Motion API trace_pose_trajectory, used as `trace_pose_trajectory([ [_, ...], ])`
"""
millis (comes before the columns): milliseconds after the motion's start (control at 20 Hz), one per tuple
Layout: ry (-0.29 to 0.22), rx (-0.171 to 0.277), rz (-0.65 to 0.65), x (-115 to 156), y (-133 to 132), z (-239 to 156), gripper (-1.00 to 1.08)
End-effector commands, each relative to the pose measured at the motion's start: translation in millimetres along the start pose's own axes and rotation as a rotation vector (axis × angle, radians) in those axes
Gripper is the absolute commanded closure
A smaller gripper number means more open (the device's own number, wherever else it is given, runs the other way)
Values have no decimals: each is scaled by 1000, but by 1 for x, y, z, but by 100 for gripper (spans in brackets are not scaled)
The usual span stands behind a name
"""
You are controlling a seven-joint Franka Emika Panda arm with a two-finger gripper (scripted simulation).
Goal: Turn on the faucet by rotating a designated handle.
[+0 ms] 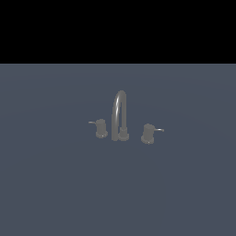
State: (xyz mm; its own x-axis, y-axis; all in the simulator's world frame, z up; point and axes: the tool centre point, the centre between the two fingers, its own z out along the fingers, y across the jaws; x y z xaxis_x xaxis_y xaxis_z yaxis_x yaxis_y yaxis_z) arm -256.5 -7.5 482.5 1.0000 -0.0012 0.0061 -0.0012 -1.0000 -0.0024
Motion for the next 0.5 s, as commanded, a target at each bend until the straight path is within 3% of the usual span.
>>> trace_pose_trajectory([
  [0, 0, 0, 0, 0, 0, 0, 108],
  [450, 0, 0, 43, 3, -8, 10, 108],
])
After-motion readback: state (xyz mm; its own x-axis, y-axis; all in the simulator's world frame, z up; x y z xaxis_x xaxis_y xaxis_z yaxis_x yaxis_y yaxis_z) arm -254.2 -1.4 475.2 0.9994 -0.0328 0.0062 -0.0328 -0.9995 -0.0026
